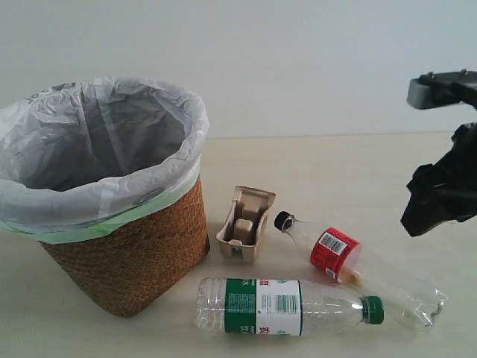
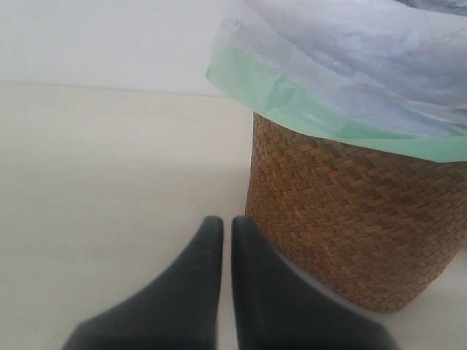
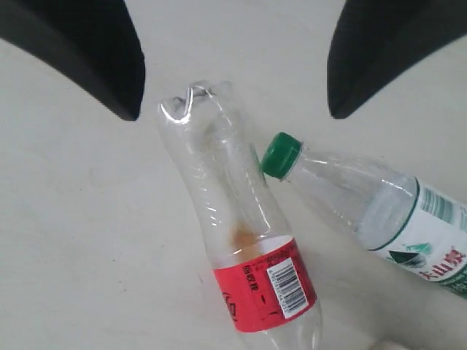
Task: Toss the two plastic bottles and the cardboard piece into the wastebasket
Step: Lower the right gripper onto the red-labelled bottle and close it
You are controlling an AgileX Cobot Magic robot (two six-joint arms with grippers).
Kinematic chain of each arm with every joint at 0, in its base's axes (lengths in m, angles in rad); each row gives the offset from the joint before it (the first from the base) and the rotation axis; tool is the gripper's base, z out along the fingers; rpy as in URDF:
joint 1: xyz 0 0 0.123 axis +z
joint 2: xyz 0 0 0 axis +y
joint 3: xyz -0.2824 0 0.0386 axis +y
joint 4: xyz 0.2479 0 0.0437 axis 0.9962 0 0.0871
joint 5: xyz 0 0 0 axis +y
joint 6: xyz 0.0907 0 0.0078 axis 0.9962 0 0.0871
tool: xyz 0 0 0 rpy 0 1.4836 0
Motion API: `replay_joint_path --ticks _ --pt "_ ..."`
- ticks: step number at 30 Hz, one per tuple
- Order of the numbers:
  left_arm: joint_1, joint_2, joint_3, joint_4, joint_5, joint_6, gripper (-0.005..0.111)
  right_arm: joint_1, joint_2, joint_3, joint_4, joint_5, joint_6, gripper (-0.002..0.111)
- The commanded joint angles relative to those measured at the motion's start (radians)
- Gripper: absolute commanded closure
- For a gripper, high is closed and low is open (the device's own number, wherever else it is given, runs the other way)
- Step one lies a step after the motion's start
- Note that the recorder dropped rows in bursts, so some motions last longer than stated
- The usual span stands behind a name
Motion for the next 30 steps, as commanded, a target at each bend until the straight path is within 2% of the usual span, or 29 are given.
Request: replay_joint_path --ticks 1,3,5,9,30 --pt "0.001 -0.003 0.004 0.003 -0.001 -0.007 0.103 0.029 0.064 -0.006 0.007 -0.047 -0.085 0.045" --pt "0.001 -0.003 0.004 0.003 -0.001 -0.007 0.103 0.069 0.086 -0.006 0.005 -0.078 -0.099 0.045" --pt "0.001 -0.003 0.004 0.003 -0.001 -0.007 0.103 0.152 0.131 -0.006 -0.018 -0.158 -0.107 0.045" --pt "0.001 -0.003 0.004 0.003 -0.001 -0.007 0.103 0.217 0.219 -0.006 -0.106 -0.238 -0.103 0.045" --pt "0.001 -0.003 0.004 0.003 -0.001 -0.007 0.103 0.217 0.395 -0.006 -0.131 -0.328 -0.097 0.045"
